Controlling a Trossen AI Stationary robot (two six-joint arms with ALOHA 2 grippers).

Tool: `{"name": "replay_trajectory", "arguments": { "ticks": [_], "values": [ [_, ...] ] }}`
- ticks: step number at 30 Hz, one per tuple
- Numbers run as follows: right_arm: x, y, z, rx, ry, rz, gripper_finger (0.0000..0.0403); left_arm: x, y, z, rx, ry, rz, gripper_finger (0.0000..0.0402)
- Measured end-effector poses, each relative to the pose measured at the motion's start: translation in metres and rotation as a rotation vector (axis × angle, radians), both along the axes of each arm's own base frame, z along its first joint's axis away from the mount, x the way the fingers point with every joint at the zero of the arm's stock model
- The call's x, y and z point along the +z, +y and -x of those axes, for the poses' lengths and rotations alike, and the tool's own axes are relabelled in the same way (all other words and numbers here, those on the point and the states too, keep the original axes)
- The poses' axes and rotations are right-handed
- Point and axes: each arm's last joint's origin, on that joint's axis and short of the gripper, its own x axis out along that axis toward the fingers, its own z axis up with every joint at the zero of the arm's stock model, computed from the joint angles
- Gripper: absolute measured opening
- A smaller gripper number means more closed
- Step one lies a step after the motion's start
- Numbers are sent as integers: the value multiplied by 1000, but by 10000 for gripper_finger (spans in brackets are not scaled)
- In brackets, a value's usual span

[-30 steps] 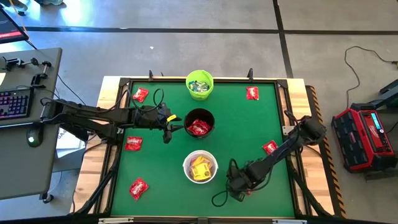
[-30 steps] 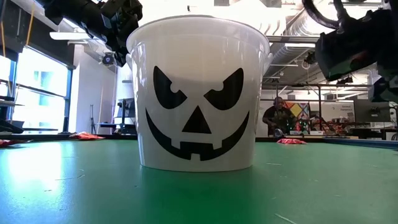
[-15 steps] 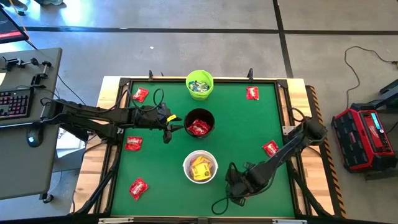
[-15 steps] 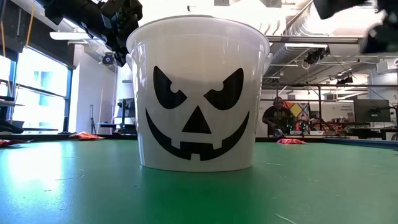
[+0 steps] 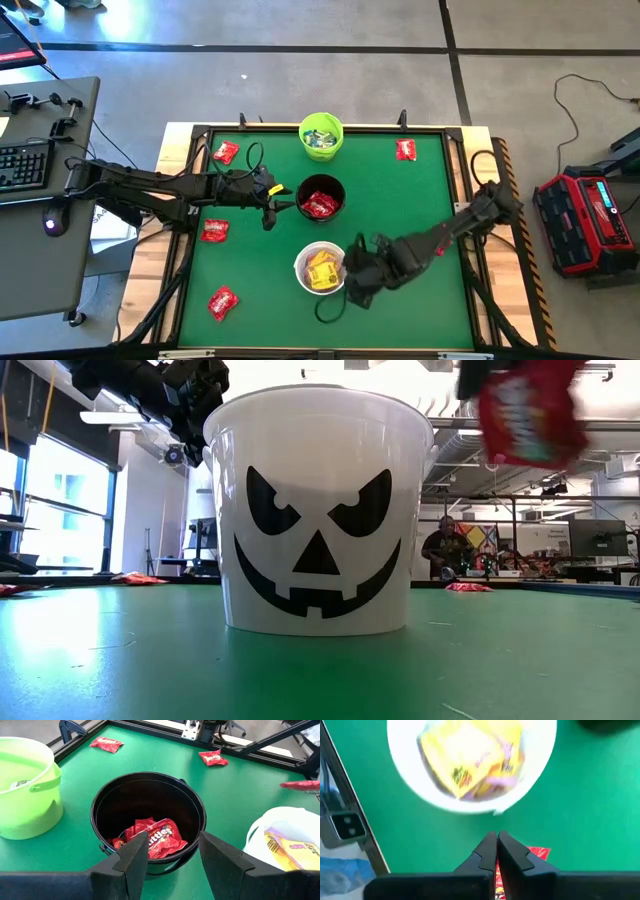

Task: Sort candy by brand, put in halloween buckets
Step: Put the red chocolate into the black bucket

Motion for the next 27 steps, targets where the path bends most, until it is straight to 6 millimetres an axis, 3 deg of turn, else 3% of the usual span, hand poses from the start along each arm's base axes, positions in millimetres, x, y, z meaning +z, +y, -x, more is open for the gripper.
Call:
{"name": "replay_trajectory", "arguments": {
  "ticks": [8,17,21,27],
  "values": [
    [25,-72,-35,-4,-87,107,0,0,0,0,0,0,0,165],
    [35,-154,-70,-65,-278,249,0,0,0,0,8,-1,-4,165],
    [26,-177,-79,-41,-295,277,0,0,0,0,12,-1,-5,165],
    [-6,-197,-91,-27,-247,259,0,0,1,0,43,-1,-22,165]
  ]
}}
